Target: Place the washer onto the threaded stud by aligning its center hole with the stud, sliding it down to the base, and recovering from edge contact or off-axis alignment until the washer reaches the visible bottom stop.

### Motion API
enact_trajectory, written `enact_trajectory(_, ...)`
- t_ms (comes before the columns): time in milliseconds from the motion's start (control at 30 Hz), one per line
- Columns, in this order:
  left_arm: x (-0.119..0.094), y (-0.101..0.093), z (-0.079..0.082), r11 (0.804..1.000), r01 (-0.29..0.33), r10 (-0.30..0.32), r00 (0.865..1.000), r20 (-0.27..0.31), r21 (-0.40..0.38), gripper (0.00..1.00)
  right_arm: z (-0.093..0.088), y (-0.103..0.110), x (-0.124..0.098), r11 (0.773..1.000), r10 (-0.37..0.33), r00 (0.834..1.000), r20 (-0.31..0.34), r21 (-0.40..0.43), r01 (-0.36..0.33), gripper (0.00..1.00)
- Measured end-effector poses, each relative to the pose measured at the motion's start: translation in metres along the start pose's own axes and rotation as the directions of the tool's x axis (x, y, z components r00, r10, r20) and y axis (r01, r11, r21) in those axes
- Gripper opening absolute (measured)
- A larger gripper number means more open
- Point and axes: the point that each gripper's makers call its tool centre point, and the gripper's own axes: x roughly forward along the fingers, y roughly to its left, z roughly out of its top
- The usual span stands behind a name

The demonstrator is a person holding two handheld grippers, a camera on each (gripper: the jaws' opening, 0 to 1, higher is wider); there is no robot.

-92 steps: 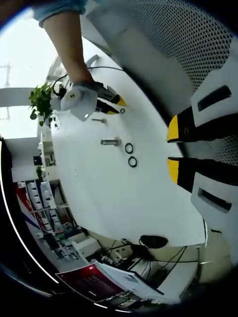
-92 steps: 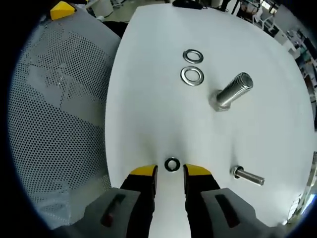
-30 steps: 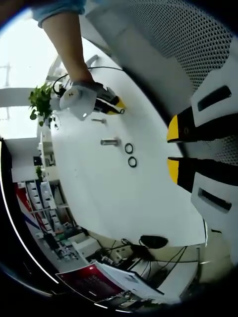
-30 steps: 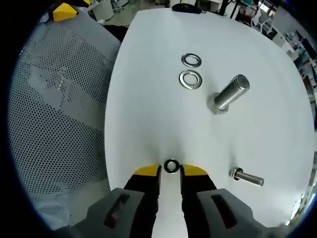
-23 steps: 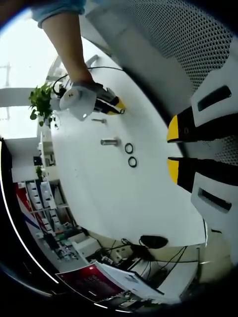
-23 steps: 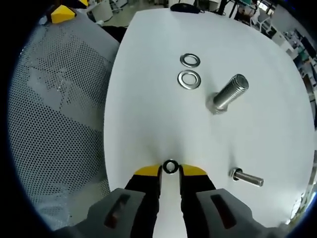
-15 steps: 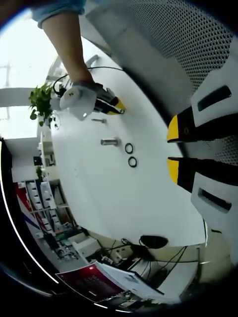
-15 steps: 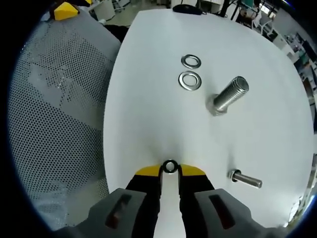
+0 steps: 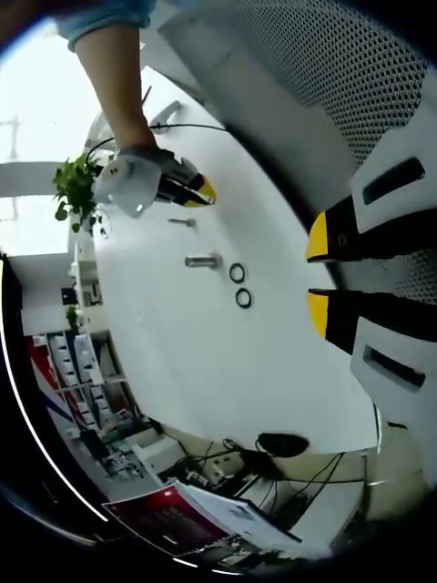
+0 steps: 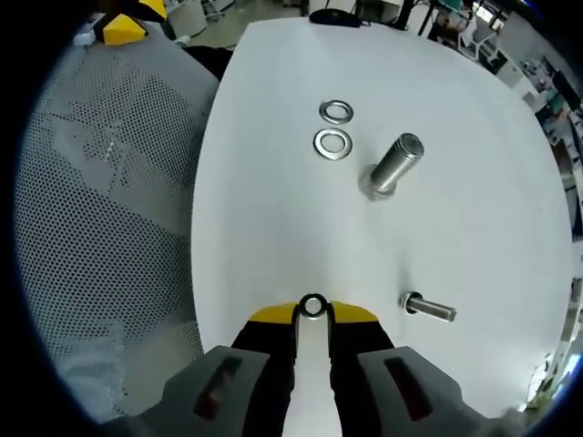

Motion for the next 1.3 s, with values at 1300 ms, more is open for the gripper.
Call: enact_trajectory(1300,0.000,0.000,0.000,1.000,-0.001,0.001,1.000,0.000,-0.002,0.09,-0.003,-0.065,-0.050,0.992,-0.104,0.993,0.058,0.075,0.100,0.14)
